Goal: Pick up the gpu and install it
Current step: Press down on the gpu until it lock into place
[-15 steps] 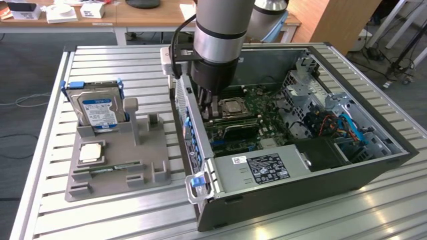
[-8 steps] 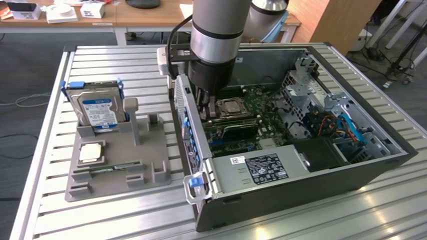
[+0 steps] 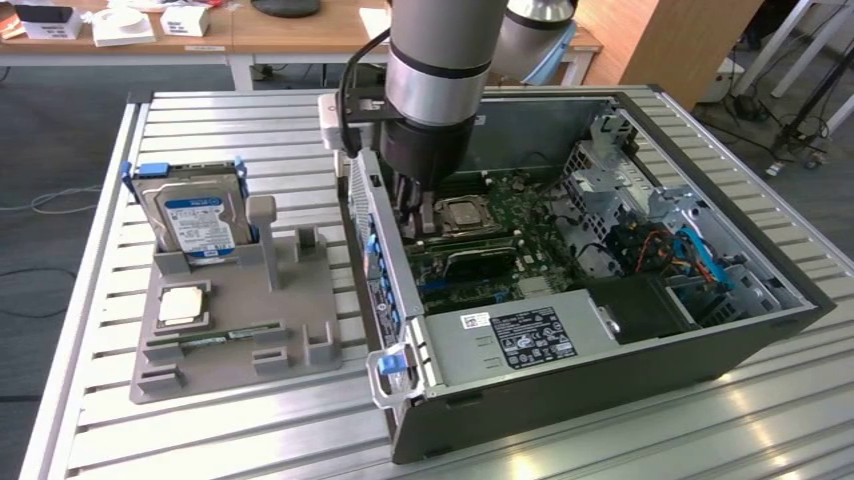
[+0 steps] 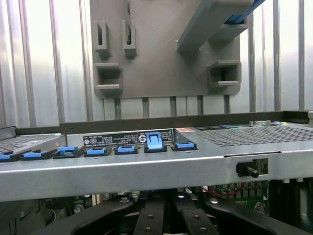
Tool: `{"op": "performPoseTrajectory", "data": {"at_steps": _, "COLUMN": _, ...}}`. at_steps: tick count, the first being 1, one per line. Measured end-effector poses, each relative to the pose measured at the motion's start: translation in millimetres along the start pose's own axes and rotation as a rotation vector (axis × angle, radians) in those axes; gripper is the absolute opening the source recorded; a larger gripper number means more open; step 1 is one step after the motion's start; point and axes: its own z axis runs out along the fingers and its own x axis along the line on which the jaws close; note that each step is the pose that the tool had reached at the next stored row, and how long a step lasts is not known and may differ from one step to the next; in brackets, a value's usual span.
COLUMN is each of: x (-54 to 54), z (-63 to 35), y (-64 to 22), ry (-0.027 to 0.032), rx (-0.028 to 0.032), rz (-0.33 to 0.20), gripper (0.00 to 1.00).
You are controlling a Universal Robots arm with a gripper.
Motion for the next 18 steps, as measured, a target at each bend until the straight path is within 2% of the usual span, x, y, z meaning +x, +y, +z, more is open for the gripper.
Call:
{"op": "performPoseTrajectory", "data": {"at_steps": 3, "x": -0.2, "z": 0.1, "y": -3.2, "ry": -0.0001, "rx": 0.0001, "rz": 0.000, "gripper": 0.11}}
{"op": "performPoseTrajectory", "data": {"at_steps": 18, "x": 0.5, "z": 12.4, "y": -3.4, "ry": -0.0010, "rx": 0.0002, "rz": 0.000, "gripper": 0.11}}
